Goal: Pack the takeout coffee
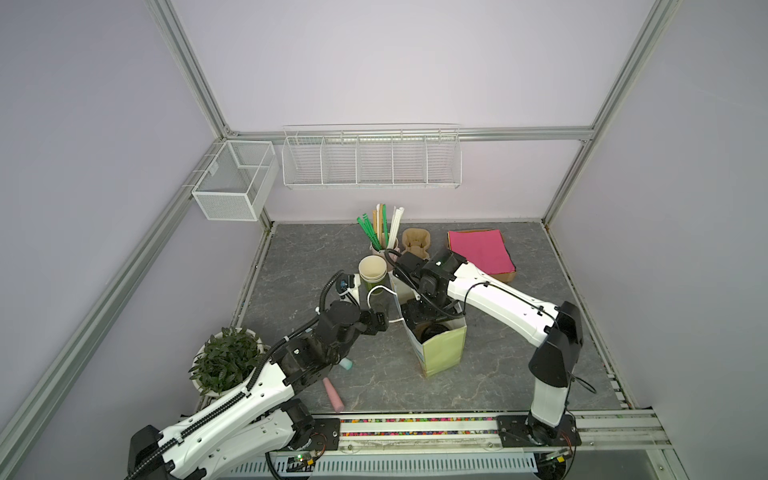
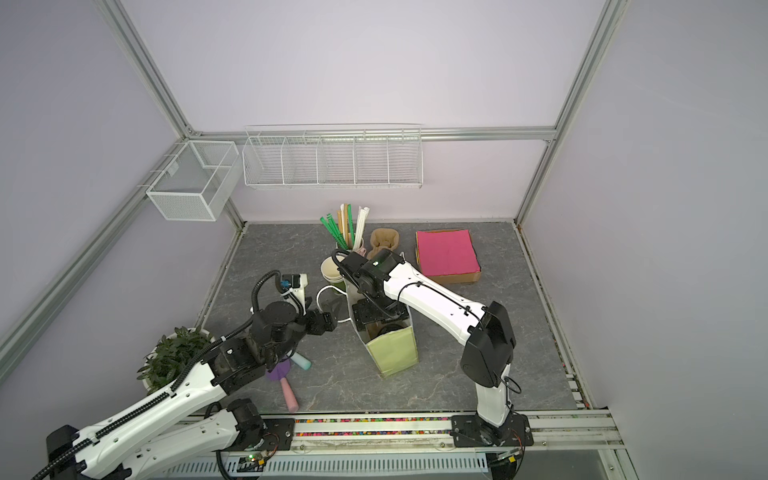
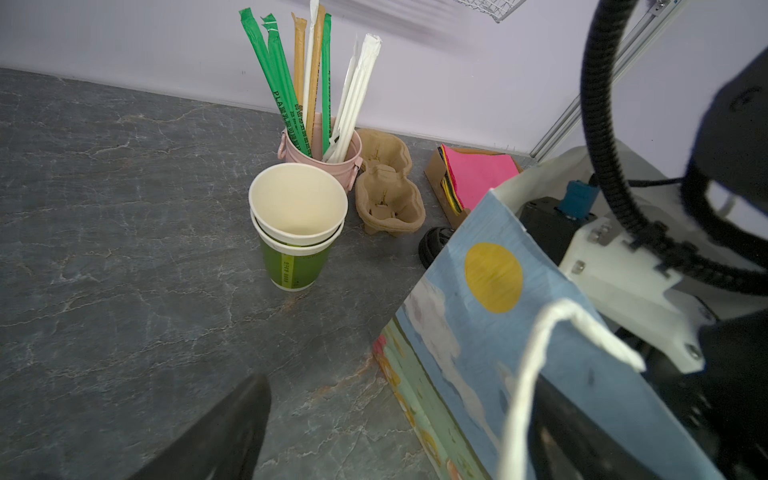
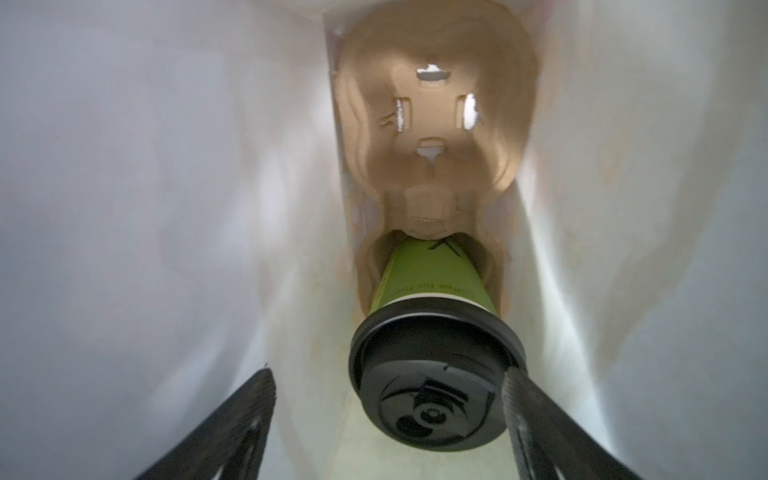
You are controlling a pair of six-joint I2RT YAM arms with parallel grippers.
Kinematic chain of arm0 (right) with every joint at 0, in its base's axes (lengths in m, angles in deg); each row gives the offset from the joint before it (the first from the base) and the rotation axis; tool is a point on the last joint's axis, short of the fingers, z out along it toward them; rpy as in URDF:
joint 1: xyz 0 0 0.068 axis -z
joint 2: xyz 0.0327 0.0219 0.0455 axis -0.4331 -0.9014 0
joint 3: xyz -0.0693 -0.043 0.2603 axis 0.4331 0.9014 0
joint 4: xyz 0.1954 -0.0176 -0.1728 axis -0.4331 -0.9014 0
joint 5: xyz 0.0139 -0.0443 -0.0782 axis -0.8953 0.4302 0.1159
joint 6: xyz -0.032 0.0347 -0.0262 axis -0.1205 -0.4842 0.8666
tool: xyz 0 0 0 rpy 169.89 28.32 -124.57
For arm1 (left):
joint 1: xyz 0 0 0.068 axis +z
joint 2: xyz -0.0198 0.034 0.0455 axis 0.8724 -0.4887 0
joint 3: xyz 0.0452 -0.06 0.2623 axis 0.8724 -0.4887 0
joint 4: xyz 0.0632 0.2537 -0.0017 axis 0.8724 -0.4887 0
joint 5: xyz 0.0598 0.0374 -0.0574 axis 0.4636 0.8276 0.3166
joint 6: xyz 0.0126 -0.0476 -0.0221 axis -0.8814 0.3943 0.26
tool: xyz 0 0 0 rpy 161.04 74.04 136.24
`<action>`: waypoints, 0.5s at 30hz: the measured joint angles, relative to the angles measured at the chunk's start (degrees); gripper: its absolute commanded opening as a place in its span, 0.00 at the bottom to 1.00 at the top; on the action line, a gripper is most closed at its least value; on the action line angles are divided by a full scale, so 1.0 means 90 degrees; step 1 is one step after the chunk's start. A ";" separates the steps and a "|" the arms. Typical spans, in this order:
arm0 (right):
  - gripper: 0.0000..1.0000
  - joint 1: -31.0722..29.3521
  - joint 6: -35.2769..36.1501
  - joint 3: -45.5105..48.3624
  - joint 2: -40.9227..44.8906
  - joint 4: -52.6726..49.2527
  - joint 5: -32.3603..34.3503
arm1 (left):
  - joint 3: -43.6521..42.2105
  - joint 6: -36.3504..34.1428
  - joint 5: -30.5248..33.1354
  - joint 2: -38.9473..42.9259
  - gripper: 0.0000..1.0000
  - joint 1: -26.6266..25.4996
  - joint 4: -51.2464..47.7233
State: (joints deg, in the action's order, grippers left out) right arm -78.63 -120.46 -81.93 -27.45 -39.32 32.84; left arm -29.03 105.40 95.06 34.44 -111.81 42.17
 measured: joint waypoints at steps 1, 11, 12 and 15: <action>0.88 0.0000 0.0015 -0.0015 0.0000 -0.0010 0.0000 | 0.0000 0.0000 0.0000 -0.0005 0.93 0.0000 0.0000; 0.88 -0.0012 0.0112 -0.0019 0.0000 -0.0083 -0.0024 | 0.0000 -0.0002 -0.0002 -0.0012 0.92 0.0000 0.0000; 0.88 -0.0012 0.0121 -0.0019 0.0000 -0.0085 -0.0024 | 0.0000 -0.0005 -0.0002 -0.0012 0.92 0.0000 0.0002; 0.88 -0.0012 0.0163 -0.0034 -0.0005 -0.0151 -0.0022 | -0.0010 -0.0029 -0.0012 0.0002 0.89 0.0000 0.0036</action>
State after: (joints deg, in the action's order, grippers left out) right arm -78.74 -119.00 -82.24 -27.49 -40.68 32.65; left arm -29.12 105.14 94.95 34.46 -111.81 42.50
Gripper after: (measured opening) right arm 0.882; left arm 0.905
